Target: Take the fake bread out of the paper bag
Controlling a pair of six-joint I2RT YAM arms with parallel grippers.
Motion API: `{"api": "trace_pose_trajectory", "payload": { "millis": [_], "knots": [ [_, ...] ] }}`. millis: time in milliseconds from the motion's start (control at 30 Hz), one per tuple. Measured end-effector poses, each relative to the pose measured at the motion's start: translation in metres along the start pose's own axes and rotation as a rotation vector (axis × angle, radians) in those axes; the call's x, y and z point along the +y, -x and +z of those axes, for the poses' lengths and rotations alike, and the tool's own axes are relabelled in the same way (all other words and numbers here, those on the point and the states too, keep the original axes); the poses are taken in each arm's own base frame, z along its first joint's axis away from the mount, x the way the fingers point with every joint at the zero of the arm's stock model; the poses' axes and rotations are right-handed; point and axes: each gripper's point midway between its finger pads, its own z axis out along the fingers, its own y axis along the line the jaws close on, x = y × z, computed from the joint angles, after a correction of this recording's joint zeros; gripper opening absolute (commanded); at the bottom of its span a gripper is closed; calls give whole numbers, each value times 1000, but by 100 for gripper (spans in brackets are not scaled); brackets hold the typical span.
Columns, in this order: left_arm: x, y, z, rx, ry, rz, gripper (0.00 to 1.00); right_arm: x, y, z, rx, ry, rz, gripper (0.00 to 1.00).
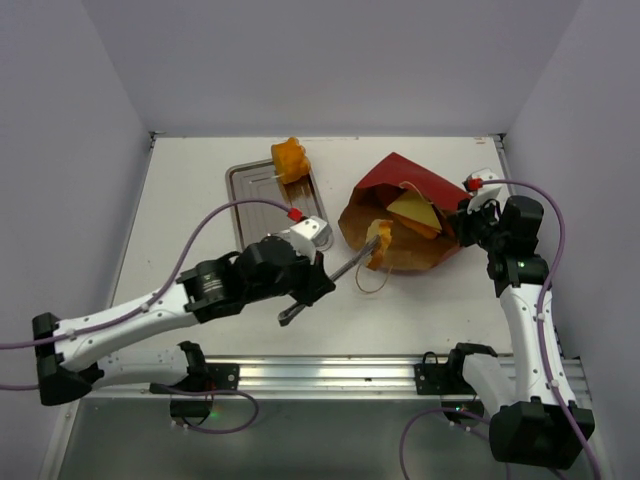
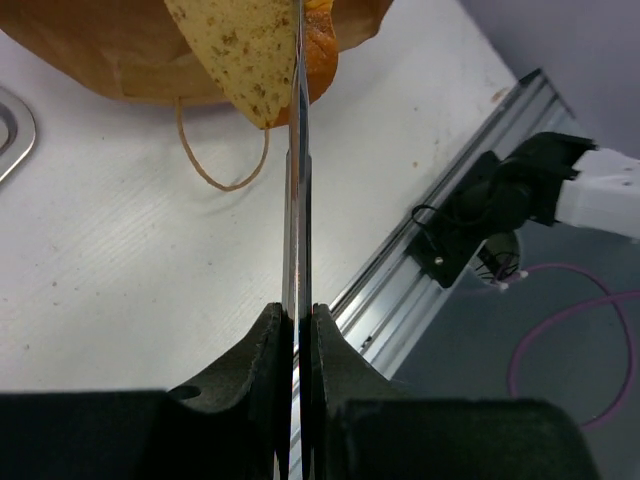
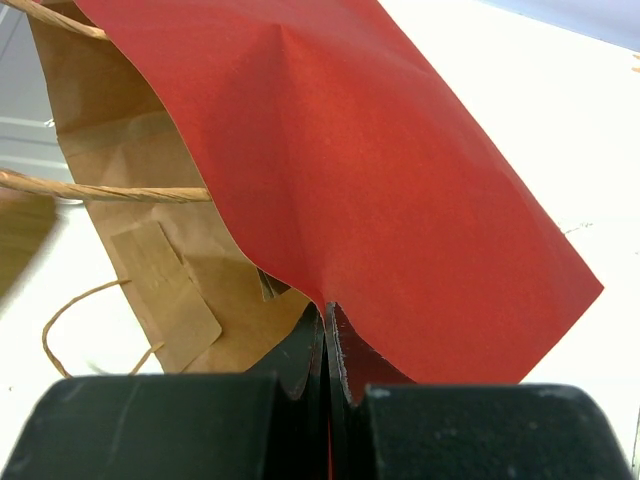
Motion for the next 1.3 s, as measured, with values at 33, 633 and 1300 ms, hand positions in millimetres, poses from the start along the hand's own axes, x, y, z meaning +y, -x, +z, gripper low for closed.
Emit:
{"api": "trace_pose_trajectory", "payload": {
  "millis": [33,633,1300],
  "knots": [
    [-2,4,-14,-25,-22,5,0,0,0,0,0,0,0,0],
    [70,30,-74,-67,351,60,0,-2,0,0,0,-5,2,0],
    [222,12,48,175,657,47,0,-1,0,0,-1,-1,5,0]
  ]
}}
